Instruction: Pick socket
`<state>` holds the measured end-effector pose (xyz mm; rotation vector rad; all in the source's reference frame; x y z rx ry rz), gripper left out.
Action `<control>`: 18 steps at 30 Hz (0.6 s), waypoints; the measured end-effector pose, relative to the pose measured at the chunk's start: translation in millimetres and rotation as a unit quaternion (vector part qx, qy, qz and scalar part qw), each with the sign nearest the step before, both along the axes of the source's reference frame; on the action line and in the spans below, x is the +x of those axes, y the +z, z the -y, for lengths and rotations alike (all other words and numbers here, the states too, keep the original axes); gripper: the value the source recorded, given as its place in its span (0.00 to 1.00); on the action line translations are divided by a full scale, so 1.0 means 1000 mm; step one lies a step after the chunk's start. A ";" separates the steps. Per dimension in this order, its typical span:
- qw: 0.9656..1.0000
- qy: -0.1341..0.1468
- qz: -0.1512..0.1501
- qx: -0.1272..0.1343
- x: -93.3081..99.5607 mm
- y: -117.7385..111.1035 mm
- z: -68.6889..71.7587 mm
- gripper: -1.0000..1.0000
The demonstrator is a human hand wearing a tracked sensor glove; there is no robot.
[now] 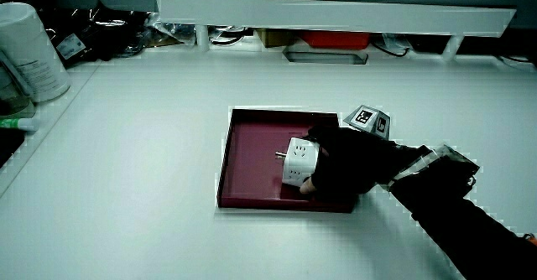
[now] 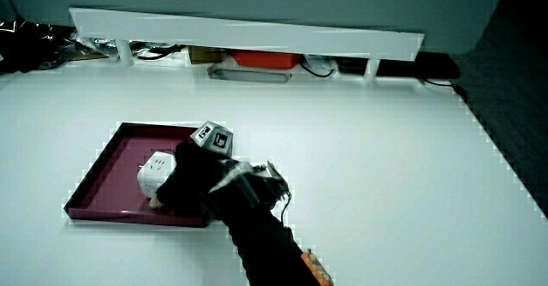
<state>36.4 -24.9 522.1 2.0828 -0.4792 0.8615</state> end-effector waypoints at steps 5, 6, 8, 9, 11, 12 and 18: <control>1.000 0.012 -0.003 0.010 0.000 -0.004 0.000 0.88; 1.000 0.017 -0.004 0.012 0.001 -0.003 0.000 0.90; 1.000 0.017 0.003 0.021 0.000 -0.006 -0.001 0.95; 1.000 0.017 -0.001 0.025 0.000 -0.005 -0.001 0.97; 1.000 0.015 0.003 0.022 -0.001 -0.006 -0.002 1.00; 1.000 0.011 0.006 0.024 -0.001 -0.009 -0.002 1.00; 0.999 0.007 0.017 0.034 -0.001 -0.009 -0.004 1.00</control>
